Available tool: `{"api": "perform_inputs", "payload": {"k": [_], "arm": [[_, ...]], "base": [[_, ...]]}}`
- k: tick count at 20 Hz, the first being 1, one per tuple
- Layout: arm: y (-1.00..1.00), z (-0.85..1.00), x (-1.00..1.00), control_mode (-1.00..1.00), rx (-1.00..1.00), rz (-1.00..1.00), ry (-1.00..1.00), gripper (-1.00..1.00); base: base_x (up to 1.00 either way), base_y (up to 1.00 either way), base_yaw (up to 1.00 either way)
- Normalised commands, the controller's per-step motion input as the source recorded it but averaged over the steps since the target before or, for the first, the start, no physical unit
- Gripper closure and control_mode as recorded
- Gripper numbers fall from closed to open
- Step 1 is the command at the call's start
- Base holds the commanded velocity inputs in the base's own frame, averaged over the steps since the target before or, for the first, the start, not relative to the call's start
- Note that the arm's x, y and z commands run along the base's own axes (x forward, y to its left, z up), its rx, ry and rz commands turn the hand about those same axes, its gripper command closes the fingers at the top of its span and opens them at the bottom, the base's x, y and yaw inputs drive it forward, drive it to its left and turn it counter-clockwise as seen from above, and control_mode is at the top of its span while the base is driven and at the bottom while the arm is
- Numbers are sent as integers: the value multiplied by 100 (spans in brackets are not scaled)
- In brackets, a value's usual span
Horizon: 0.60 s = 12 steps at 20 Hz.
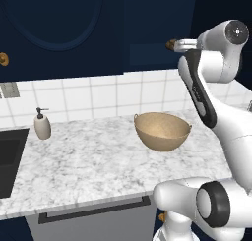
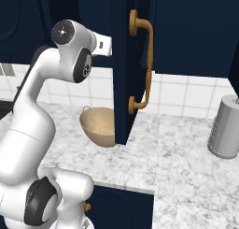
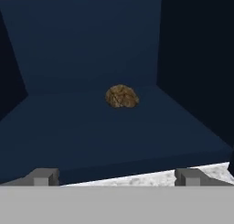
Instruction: Open the cabinet, pick up the bread from the cabinet and place it in the basket. Then move the basket to the dining counter.
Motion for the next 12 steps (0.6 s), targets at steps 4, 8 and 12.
{"api": "perform_inputs", "payload": {"k": [4, 8, 12], "arm": [[0, 0, 34, -100, 1, 0, 13, -100], [-1, 0, 42, -100, 0, 0, 4, -100], [-4, -6, 40, -100, 0, 3, 0, -100]], "base": [[0, 0, 0], [0, 0, 0], [0, 0, 0]]}}
